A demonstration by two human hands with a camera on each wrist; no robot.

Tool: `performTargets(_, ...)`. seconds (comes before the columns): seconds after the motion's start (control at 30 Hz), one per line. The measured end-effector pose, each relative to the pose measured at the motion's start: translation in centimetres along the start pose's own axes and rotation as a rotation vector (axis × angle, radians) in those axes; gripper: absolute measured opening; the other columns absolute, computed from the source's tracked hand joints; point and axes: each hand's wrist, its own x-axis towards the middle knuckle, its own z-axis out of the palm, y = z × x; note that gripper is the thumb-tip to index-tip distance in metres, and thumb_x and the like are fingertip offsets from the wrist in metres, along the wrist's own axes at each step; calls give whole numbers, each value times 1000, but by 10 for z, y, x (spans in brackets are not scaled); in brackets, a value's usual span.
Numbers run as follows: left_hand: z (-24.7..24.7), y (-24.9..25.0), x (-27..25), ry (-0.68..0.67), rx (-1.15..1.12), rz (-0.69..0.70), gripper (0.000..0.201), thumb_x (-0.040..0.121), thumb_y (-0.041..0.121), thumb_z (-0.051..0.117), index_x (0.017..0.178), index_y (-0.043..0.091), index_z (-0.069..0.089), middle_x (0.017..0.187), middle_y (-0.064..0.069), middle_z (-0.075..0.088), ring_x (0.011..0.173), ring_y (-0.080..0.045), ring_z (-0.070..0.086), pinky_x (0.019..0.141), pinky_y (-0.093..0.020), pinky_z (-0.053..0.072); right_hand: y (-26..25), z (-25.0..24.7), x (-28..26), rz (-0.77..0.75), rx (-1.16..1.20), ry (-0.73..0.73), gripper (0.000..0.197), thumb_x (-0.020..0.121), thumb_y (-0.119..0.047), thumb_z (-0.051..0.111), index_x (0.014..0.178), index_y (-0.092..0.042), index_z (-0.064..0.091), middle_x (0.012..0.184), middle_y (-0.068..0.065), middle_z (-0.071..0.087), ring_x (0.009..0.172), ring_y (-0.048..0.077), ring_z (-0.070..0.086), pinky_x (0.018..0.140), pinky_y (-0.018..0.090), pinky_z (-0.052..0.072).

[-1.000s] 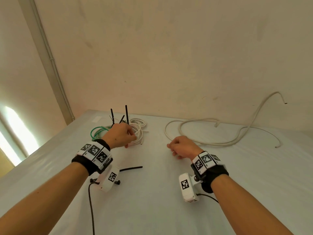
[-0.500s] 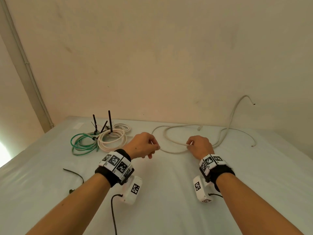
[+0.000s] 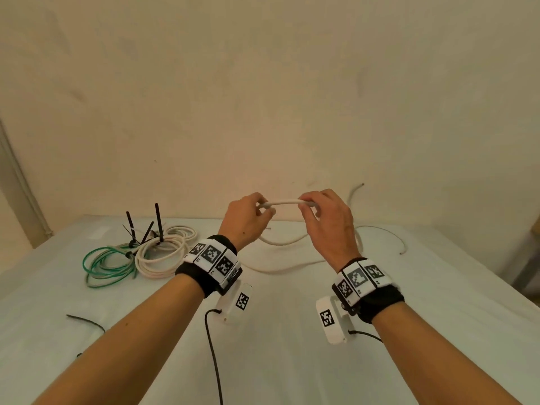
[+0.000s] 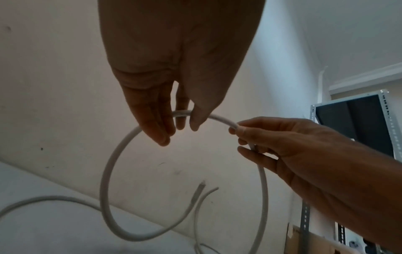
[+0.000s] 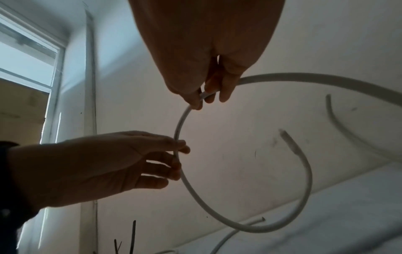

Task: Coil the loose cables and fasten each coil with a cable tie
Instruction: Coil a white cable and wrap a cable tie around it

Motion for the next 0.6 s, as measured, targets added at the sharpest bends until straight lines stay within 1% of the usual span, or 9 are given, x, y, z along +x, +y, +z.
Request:
performTargets(0.1, -7, 3, -1, -121, -47, -213, 42, 97, 51, 63, 97, 10, 68, 84, -10, 75, 71, -22, 76, 72, -37, 65, 0, -13, 7, -41, 51, 33, 12, 97, -15, 69, 107, -17, 75, 98, -6, 63, 81, 4, 51, 75, 4, 38)
performTargets(0.17, -12, -4, -5, -237, -182, -357, 51, 97, 55, 62, 99, 5, 70, 93, -15, 76, 82, -25, 78, 75, -35, 65, 2, -23, 10, 8, 74, 44, 10, 97, -18, 69, 106, -19, 74, 97, -10, 61, 82, 1, 51, 77, 10, 41)
performTargets(0.2, -13, -9, -8, -268, -329, -413, 49, 97, 50, 65, 101, 2, 70, 101, -19, 75, 90, -28, 78, 81, -36, 64, 3, -27, 11, 39, 85, 43, 9, 97, -21, 68, 104, -20, 73, 97, -11, 61, 85, 3, 54, 80, 18, 46)
performTargets(0.27, -16, -15, -14, -266, -706, -469, 34, 99, 25, 68, 105, -8, 66, 116, -27, 67, 105, -34, 74, 89, -35, 62, 6, -32, 10, 73, 114, 32, 8, 96, -28, 68, 97, -22, 71, 96, -11, 64, 94, 10, 60, 85, 35, 53)
performTargets(0.3, -17, -16, -16, -234, -861, -469, 25, 100, 13, 66, 105, -11, 64, 116, -28, 62, 108, -36, 71, 90, -33, 62, 7, -34, 9, 90, 130, 19, 11, 96, -33, 67, 94, -22, 71, 95, -10, 65, 95, 12, 62, 87, 38, 55)
performTargets(0.37, -19, -16, -15, -148, -1082, -455, 6, 99, -2, 56, 99, -7, 60, 112, -27, 56, 105, -34, 67, 88, -31, 62, 4, -36, 5, 161, 132, -42, 28, 97, -46, 64, 85, -22, 69, 88, -6, 67, 89, 12, 64, 85, 38, 56)
performTargets(0.47, -26, -10, -13, -5, -1270, -480, 6, 91, -2, 48, 91, 2, 53, 100, -21, 52, 101, -36, 61, 77, -31, 63, 0, -39, 0, 274, 16, -214, 63, 96, -69, 52, 73, -11, 64, 69, 3, 67, 67, 20, 63, 74, 43, 55)
performTargets(0.53, -28, -13, -11, 74, -1183, -466, 7, 91, -6, 51, 92, -5, 58, 101, -22, 56, 103, -35, 66, 89, -34, 61, -6, -40, -5, 314, -9, -431, 71, 96, -72, 48, 70, -7, 64, 59, 2, 62, 52, 20, 57, 66, 43, 57)
performTargets(0.6, -27, -17, -8, 114, -1042, -444, 22, 93, -14, 55, 115, -15, 55, 112, -26, 59, 108, -34, 70, 105, -37, 53, -14, -35, -14, 328, -18, -706, 66, 100, -68, 46, 68, -14, 66, 62, -3, 62, 51, 14, 56, 58, 33, 53)
